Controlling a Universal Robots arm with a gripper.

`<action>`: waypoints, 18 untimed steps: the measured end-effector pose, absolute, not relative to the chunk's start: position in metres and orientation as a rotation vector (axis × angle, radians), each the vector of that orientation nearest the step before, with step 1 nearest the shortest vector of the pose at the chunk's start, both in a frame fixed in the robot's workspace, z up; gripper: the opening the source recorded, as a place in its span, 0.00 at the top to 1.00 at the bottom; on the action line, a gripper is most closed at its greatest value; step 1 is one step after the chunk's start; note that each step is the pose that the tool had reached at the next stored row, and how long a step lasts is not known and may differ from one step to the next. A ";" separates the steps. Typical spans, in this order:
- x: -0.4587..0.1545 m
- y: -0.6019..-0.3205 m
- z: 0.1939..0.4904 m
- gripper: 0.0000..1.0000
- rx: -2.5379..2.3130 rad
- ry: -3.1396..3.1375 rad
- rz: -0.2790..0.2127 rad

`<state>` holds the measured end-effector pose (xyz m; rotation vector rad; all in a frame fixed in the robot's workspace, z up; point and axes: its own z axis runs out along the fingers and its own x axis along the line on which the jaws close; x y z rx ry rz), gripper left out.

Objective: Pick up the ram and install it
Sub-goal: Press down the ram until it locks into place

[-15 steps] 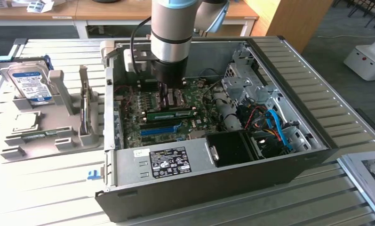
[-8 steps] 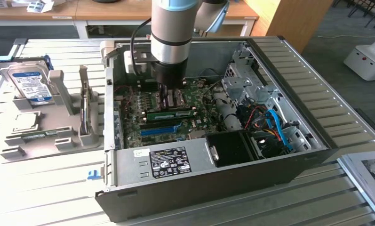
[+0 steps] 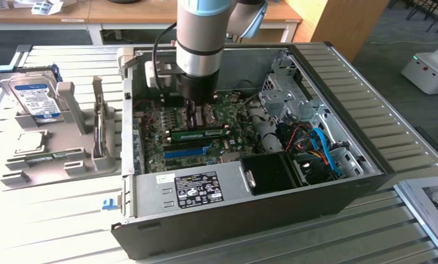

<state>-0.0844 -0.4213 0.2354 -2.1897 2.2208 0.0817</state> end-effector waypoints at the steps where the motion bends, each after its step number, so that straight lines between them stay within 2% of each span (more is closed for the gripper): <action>1: -0.084 -0.421 0.235 0.90 -2.190 2.221 0.082; 18: -0.084 -0.421 0.231 0.90 -2.190 2.221 0.082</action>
